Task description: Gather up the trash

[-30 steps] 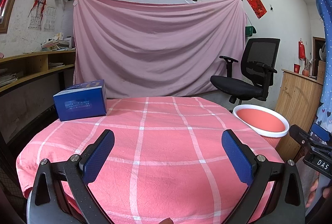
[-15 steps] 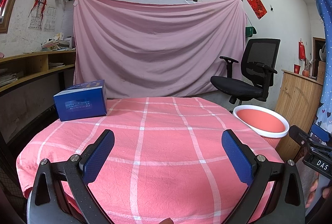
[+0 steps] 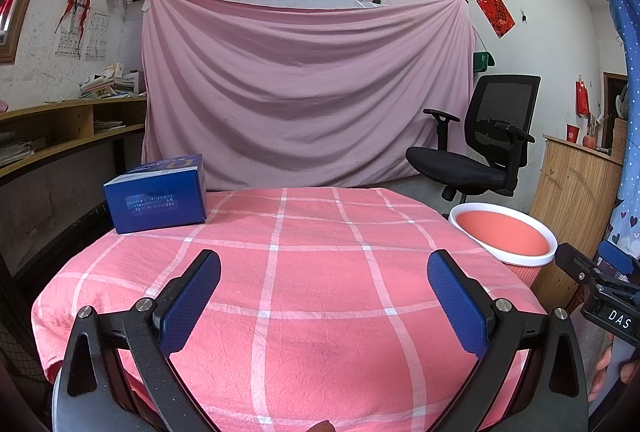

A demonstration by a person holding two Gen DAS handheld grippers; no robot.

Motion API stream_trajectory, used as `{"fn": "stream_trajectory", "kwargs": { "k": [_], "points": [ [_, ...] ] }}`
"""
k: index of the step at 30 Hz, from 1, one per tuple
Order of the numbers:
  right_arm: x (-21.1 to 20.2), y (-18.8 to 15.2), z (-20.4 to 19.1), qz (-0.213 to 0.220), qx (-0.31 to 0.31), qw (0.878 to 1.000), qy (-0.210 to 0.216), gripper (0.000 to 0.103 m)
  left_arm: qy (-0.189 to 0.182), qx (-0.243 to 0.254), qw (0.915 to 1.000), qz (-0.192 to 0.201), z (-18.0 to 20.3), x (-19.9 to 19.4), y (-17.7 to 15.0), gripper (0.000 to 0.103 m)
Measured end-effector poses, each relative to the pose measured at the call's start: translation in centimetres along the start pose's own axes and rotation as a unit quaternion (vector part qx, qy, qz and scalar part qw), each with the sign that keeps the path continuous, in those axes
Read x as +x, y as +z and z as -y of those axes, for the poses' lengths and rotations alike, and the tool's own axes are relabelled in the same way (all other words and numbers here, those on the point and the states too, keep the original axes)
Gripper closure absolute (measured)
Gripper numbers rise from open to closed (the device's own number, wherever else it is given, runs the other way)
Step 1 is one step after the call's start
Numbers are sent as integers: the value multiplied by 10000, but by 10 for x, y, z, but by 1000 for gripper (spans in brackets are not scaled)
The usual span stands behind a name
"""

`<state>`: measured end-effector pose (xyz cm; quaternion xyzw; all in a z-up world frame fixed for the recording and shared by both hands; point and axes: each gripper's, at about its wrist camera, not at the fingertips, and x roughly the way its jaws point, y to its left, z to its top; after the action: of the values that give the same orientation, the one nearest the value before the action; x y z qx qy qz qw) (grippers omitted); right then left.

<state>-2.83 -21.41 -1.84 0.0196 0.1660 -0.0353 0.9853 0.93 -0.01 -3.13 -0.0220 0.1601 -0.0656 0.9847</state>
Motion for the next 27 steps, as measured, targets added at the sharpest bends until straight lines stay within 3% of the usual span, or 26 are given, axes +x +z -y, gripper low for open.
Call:
{"fn": "stream_trajectory", "kwargs": {
  "k": [27],
  "points": [
    [1,-3,-3,-2,7,10000,11,0,-8,-1,10000,-2,-2,0,0,2]
  ]
}}
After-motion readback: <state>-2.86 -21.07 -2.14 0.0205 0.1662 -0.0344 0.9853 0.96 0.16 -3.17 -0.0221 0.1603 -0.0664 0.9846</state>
